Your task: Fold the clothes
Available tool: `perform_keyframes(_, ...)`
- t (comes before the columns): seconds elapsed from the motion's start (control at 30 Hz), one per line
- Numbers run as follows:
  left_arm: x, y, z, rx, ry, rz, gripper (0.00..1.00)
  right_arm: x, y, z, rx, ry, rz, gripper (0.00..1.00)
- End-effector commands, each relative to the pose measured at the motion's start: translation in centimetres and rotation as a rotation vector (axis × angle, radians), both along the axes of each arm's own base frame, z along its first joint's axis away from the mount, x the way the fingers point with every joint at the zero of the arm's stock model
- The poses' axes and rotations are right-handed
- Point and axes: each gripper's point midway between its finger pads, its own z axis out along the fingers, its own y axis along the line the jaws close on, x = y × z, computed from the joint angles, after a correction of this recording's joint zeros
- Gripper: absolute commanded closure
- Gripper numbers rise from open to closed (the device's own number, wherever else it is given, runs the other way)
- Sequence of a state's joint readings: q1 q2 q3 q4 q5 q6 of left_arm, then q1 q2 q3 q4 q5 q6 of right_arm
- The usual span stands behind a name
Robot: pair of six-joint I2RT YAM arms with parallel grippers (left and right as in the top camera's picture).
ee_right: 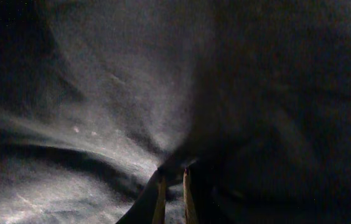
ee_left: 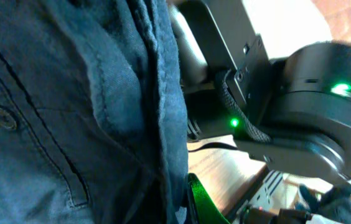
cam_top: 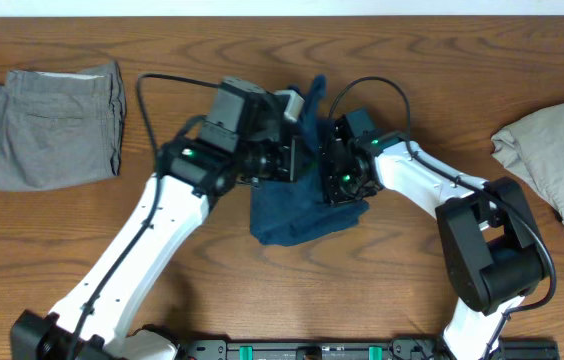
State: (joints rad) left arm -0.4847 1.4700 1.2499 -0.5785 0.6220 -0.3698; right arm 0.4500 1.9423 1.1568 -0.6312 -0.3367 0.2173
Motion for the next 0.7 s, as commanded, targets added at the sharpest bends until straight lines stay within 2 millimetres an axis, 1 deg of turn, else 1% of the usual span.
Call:
perform_keyframes(0.0, -0.1, -1.7, -1.0, -0.004, 0.041, -0.027, 0.93, -3.5, -0.8, -3.5, -0.092, 0.114, 0.000, 0.88)
perform_keyframes(0.1, 0.0, -2.1, -1.7, -0.001, 0.059, -0.028, 0.93, -3.5, -0.8, -3.5, -0.093, 0.117, -0.001, 0.86)
perform_keyframes(0.17, 0.1, -2.2, -1.9, 0.000, 0.061, -0.027, 0.92, -3.5, -1.0, -3.5, -0.094, 0.120, -0.005, 0.80)
perform_keyframes(0.23, 0.2, -2.2, -1.8, -0.001, 0.059, -0.027, 0.85, -3.4, -1.3, -3.3, -0.098, 0.127, -0.015, 0.77)
perform_keyframes(0.27, 0.2, -2.2, -1.8, -0.002, 0.057, -0.027, 0.76, -3.2, -1.7, -3.0, -0.104, 0.132, -0.026, 0.76)
perform_keyframes(0.3, 0.2, -2.2, -1.8, -0.003, 0.054, -0.028, 0.71, -2.9, -2.4, -2.6, -0.124, 0.135, -0.041, 0.75)
perform_keyframes(0.33, 0.3, -2.3, -1.8, -0.002, 0.047, -0.032, 0.66, -2.5, -3.2, -2.2, -0.151, 0.133, -0.057, 0.75)
perform_keyframes(0.37, 0.4, -2.2, -1.7, -0.002, 0.033, -0.038, 0.64, -2.0, -4.2, -1.5, -0.180, 0.128, -0.076, 0.75)
perform_keyframes(0.4, 0.7, -2.0, -1.6, 0.001, 0.021, -0.034, 0.64, -1.3, -5.5, -0.7, -0.220, 0.117, -0.097, 0.74)
perform_keyframes(0.47, 1.8, -0.9, -1.7, 0.025, 0.003, 0.012, 0.64, 0.1, -8.2, 1.4, -0.298, 0.090, -0.149, 0.74)
perform_keyframes(0.53, 3.2, 0.7, -1.8, 0.060, -0.026, 0.070, 0.64, 1.6, -11.0, 4.0, -0.365, 0.055, -0.208, 0.73)
perform_keyframes(0.6, 5.0, 3.1, -2.3, 0.118, -0.059, 0.147, 0.63, 2.9, -13.7, 6.8, -0.407, 0.016, -0.275, 0.72)
perform_keyframes(0.67, 6.6, 5.4, -2.8, 0.170, -0.076, 0.230, 0.61, 3.7, -15.8, 9.3, -0.415, -0.014, -0.336, 0.70)
